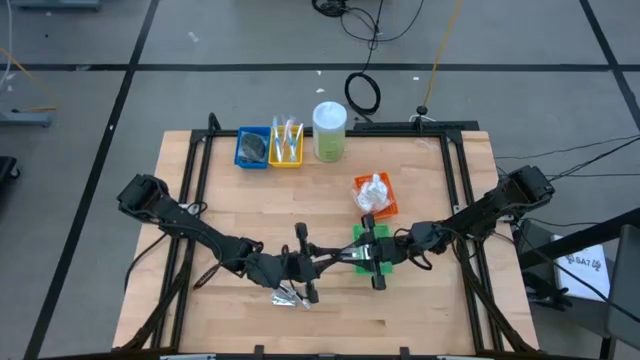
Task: Pick & Place Travel size toiletries
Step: Put the nail cutter into the green bin
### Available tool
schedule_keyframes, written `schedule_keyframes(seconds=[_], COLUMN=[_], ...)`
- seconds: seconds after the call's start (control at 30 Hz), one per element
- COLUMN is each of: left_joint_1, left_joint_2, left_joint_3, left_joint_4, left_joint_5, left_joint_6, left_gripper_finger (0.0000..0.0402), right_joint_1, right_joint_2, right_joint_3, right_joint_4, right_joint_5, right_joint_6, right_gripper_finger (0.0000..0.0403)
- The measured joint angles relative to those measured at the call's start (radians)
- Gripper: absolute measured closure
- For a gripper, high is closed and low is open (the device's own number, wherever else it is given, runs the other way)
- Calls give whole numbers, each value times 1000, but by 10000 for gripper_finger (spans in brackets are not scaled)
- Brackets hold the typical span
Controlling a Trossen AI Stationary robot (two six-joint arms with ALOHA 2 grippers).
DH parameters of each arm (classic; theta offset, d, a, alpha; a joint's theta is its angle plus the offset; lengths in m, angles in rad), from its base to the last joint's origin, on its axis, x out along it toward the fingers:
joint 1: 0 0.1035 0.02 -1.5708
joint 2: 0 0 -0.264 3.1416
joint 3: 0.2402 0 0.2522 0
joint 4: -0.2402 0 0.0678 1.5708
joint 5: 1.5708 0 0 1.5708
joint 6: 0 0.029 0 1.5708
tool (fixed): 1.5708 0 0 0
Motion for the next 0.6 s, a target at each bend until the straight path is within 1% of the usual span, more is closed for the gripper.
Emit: schedule_keyframes(seconds=[0.13, 0.2, 0.3, 0.43, 0.6], left_joint_1=[-1, -8, -17, -33, -25], left_joint_2=[0, 0, -30, -80, -82], left_joint_3=[-1, -3, -5, -5, -4], left_joint_4=[58, 84, 68, 51, 50], left_joint_5=[44, 39, 20, 36, 40], left_joint_6=[27, 63, 96, 95, 101], left_gripper_finger=[366, 366, 366, 366, 366], right_joint_1=[13, 14, 18, 18, 22], right_joint_2=[-39, -75, -120, -157, -166], right_joint_3=[0, 0, -2, -3, -5], right_joint_4=[-32, -81, -163, -200, -181], right_joint_5=[1, 23, 53, 59, 49], right_joint_6=[-17, -34, -51, -49, -48], right_gripper_finger=[303, 302, 290, 247, 177])
